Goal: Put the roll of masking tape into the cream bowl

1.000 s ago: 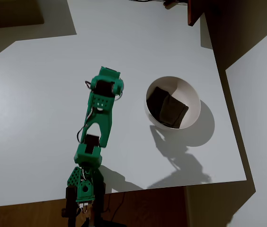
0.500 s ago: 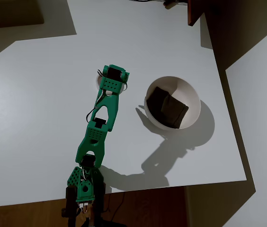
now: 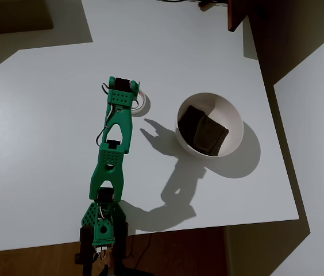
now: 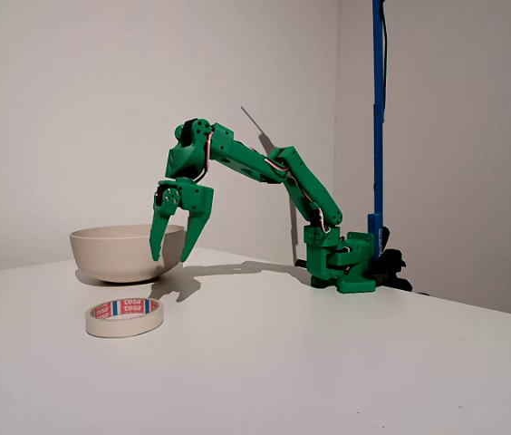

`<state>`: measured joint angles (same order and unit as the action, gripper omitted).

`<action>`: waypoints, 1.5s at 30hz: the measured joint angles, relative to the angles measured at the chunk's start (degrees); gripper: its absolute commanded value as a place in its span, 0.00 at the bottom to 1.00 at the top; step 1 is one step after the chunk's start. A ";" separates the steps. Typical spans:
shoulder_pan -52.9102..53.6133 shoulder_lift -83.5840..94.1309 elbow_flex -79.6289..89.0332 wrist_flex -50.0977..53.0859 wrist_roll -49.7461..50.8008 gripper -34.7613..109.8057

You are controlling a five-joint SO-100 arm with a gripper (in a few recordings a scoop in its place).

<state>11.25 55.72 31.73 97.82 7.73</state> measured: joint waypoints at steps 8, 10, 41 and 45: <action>3.34 -2.55 0.00 -2.37 -1.05 0.36; 4.75 -4.04 0.00 -2.46 -1.76 0.36; 4.57 -14.24 0.00 -6.50 -0.88 0.37; 4.57 -16.35 0.00 -7.56 -0.79 0.35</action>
<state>15.82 39.38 31.73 90.26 6.94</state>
